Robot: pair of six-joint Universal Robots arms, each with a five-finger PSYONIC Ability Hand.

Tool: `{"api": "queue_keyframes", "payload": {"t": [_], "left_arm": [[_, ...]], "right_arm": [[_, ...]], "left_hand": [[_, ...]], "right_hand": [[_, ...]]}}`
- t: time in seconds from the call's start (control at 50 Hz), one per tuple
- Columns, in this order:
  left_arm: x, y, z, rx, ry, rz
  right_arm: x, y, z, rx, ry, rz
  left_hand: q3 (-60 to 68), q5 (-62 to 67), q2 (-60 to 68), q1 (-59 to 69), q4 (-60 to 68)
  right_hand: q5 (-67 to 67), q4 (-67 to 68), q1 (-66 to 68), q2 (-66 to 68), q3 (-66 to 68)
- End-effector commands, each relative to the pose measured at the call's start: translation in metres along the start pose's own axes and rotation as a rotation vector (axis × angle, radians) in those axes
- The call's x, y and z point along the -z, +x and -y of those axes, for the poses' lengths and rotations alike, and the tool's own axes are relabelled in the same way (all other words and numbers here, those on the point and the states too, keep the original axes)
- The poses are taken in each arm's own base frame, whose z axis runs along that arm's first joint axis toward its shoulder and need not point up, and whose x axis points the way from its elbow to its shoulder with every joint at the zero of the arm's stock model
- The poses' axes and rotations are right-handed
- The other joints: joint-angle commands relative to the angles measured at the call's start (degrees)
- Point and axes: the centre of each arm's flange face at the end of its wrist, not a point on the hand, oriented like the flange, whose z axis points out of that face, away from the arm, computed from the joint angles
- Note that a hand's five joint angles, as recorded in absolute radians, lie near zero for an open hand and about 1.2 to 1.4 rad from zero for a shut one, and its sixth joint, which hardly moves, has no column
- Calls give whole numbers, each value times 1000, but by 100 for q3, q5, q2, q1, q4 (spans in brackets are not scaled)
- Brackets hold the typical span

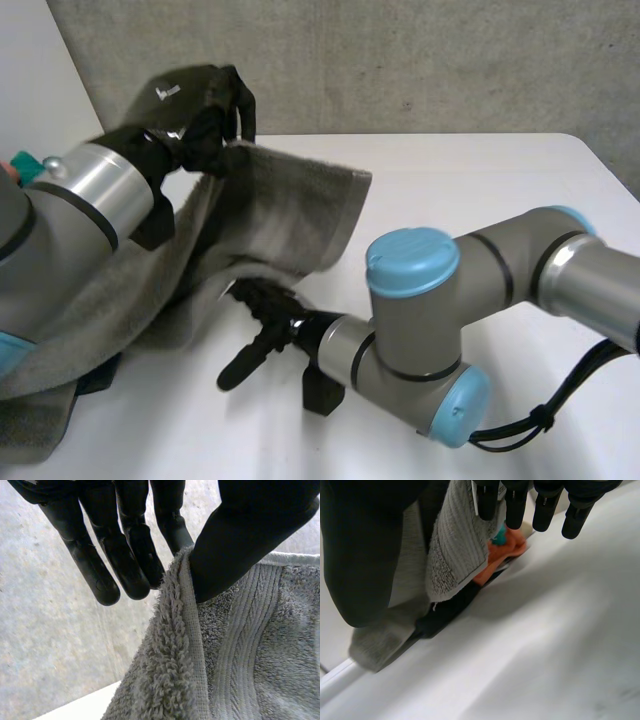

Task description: Fold the laundry.

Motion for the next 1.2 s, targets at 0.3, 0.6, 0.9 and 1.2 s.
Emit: {"api": "queue_keyframes", "payload": {"t": [0.3, 0.6, 0.9, 1.2], "left_arm": [[-7, -7, 65, -37, 158, 13], [-60, 109, 52, -182, 282, -243], [-66, 180, -105, -337, 34, -354], [1, 96, 5, -439, 64, -80]], "right_arm": [[68, 48, 109, 137, 286, -284], [133, 113, 169, 276, 480, -729], [161, 162, 218, 309, 616, -805], [136, 114, 194, 605, 310, -602]], "left_hand": [[1169, 1341, 1130, 1296, 1115], [1169, 1341, 1130, 1296, 1115], [-5831, -5659, -5870, -5704, -5885], [-5831, -5659, -5870, -5704, -5885]], "right_hand": [[-267, -201, -294, -197, -182], [-267, -201, -294, -197, -182], [-267, -201, -294, -197, -182], [-267, -201, -294, -197, -182]]}}
